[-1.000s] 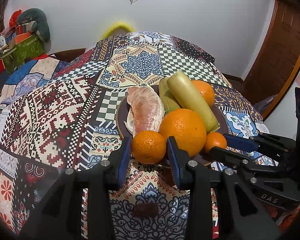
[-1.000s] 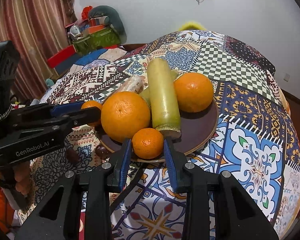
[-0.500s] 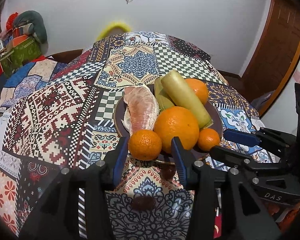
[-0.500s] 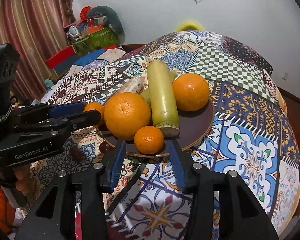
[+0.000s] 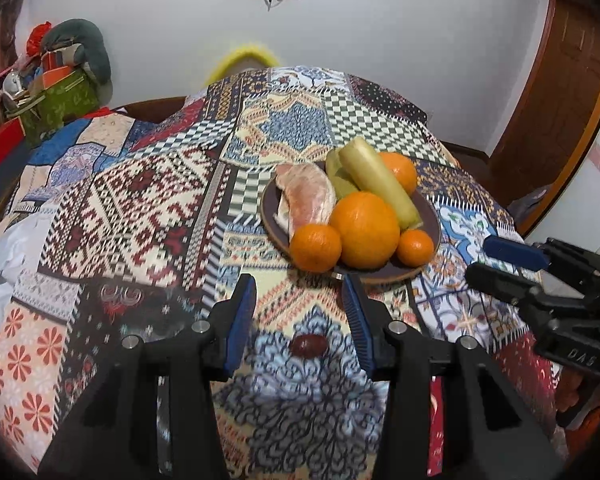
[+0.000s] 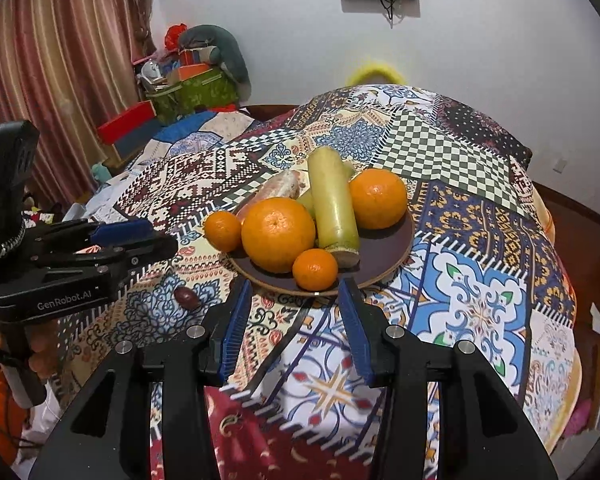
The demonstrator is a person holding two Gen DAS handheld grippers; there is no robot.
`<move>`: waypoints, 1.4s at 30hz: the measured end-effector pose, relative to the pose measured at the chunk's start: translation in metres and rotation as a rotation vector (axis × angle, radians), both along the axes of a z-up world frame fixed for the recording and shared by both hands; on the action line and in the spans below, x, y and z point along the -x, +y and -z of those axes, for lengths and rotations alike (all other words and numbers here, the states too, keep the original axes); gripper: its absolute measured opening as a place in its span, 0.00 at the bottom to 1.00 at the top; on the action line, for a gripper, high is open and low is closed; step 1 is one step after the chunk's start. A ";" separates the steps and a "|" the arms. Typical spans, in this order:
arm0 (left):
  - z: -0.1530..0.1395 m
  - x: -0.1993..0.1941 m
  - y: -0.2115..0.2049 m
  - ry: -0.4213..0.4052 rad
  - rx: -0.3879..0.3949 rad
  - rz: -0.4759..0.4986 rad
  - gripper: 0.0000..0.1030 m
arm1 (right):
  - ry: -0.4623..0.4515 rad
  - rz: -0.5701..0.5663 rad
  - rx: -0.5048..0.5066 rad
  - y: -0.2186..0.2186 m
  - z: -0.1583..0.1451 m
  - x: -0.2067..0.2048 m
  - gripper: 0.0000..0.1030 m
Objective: Organize fruits
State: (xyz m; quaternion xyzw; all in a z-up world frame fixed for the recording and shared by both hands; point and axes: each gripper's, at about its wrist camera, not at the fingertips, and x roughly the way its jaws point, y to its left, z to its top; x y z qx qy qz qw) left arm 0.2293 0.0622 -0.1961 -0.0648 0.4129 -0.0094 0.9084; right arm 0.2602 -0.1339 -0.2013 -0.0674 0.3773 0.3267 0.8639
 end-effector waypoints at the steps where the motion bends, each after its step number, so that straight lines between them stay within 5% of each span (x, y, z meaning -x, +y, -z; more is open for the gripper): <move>1: 0.002 0.003 0.000 0.007 0.000 0.001 0.43 | 0.002 0.002 0.000 -0.001 0.000 0.002 0.41; 16: 0.051 -0.003 -0.007 0.144 0.030 0.033 0.43 | 0.042 -0.004 0.024 -0.004 0.011 0.023 0.41; 25: 0.055 -0.002 -0.008 0.125 0.037 0.048 0.23 | 0.070 -0.031 0.039 0.015 0.026 0.017 0.41; 42: 0.037 0.034 0.028 0.032 0.038 -0.001 0.23 | 0.134 -0.070 0.123 0.072 0.053 -0.007 0.33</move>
